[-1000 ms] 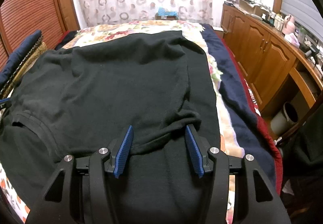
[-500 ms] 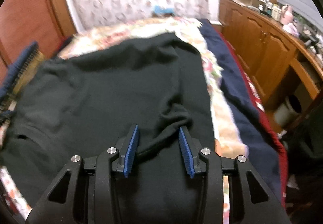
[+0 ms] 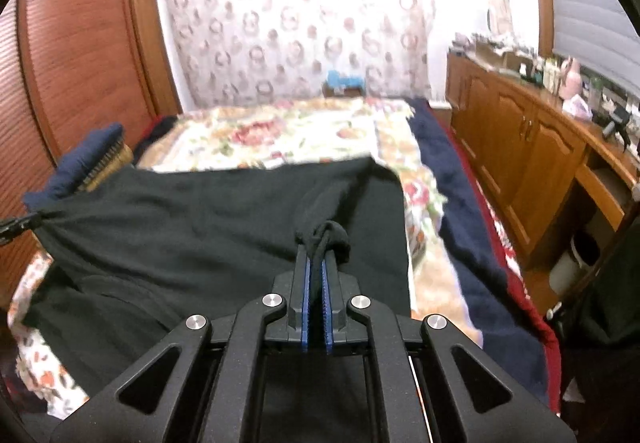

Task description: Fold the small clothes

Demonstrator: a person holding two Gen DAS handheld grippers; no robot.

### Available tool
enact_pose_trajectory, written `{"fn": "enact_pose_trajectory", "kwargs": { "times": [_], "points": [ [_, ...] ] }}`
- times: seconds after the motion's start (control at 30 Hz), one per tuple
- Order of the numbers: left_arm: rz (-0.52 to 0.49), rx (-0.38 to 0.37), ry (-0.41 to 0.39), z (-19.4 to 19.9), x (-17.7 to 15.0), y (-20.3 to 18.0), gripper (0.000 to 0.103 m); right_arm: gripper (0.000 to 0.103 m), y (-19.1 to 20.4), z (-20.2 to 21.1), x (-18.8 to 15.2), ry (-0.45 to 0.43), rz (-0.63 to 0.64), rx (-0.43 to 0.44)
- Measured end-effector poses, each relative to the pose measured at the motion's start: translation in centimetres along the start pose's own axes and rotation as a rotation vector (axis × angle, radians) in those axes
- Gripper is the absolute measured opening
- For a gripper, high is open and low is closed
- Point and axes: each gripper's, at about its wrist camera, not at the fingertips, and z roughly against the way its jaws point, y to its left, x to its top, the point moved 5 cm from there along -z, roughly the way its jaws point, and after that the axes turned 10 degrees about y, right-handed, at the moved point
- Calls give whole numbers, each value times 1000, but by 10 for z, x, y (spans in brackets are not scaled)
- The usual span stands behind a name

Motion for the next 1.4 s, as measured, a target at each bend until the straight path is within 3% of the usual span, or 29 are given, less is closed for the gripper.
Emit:
{"fn": "enact_pose_trajectory", "kwargs": {
  "times": [0.2,0.4,0.7,1.03,1.1,1.17,1.4],
  "points": [
    [26,-63,-43,43,-13,4,4,2,2,51,3,-57,19,30],
    [31,-50,-18,61,-48,9,4,2,4,81,-24,-33,40,36],
    [39,23,129,22,-108,7,5,3,-2,35,-96,134,7,8],
    [77,15,175,13,-122,9,10,5,-5,27,-110,155,14,-9],
    [73,14,181,13,-122,11,17,5,-4,27,-110,153,19,-10],
    [77,41,185,14,-122,15,33,7,-3,26,-109,153,21,-15],
    [84,82,194,13,-124,24,42,22,2,37,-103,116,32,-30]
  ]
}}
